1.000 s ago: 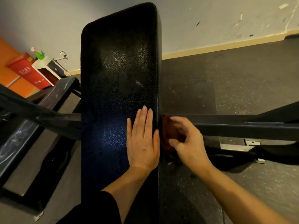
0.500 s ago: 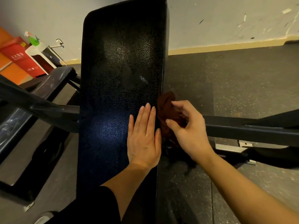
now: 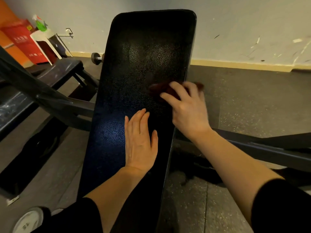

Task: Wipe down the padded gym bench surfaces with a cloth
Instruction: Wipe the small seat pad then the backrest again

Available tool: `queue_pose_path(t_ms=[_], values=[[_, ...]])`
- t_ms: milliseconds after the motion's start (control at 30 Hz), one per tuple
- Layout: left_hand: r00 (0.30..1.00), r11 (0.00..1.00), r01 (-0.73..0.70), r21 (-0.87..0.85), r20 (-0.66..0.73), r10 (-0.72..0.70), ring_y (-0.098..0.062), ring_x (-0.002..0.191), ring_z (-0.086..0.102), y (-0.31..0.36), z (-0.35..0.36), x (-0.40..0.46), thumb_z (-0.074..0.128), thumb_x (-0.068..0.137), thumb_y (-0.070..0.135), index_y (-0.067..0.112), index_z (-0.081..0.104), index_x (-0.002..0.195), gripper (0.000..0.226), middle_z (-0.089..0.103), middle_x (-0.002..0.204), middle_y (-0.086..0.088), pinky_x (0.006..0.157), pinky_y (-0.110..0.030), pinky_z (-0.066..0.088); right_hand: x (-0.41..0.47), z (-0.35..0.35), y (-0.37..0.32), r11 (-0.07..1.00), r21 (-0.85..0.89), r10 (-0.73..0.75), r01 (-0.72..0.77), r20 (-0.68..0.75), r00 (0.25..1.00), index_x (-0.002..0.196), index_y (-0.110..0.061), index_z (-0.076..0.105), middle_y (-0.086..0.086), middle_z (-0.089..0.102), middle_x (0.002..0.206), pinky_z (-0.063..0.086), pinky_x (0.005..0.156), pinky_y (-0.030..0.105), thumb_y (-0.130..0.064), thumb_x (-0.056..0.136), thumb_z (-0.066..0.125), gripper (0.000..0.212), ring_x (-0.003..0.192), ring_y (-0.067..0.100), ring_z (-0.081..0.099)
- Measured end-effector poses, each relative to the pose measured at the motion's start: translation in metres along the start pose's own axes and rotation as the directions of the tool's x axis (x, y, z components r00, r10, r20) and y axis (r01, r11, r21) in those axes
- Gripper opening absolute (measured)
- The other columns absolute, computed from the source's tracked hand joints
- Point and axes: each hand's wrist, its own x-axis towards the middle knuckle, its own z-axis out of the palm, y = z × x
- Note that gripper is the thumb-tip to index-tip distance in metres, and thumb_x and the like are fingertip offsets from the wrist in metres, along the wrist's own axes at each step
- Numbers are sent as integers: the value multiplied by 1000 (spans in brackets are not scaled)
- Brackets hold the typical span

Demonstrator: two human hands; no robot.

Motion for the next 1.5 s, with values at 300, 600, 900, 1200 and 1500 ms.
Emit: queue_pose_path(t_ms=[300,600,900,1200,1500], values=[[996,998,-57,-15,68,58,-22,134,34,11,-10,0,47,88,21,5,43,134,49,43,139,-10,118,-49,13,21,-14,-25,999,-30,45,-43,59,997,125,-18,59,18,53,114,53,65,48,-20,80,64,45,97,40,51],[998,999,-42,-7,52,42,-23,132,35,19,-14,17,55,83,16,5,46,134,53,45,138,-10,119,-42,9,15,-37,-8,951,182,269,-252,-76,960,131,-14,52,21,46,124,50,80,43,-25,86,63,47,106,36,51],[991,992,9,126,129,-26,-27,138,31,10,-15,11,61,87,23,6,41,141,61,39,146,-13,118,-46,12,37,-26,-13,982,28,184,-189,142,973,138,-24,45,11,46,126,50,76,42,-25,90,54,49,112,31,46],[987,997,5,74,162,-17,-19,138,28,4,-23,7,59,88,26,11,38,144,61,37,149,-6,119,-44,7,19,-28,-22,950,-93,306,-297,99,947,137,-21,44,15,48,115,41,58,35,-28,91,52,48,91,35,58],[982,996,-8,87,188,-9,-19,143,21,21,-7,5,48,91,30,13,30,147,61,28,154,-6,119,-46,7,7,-34,-1,945,-92,323,-313,122,939,138,-24,43,12,46,121,42,62,37,-30,92,50,46,96,34,58]])
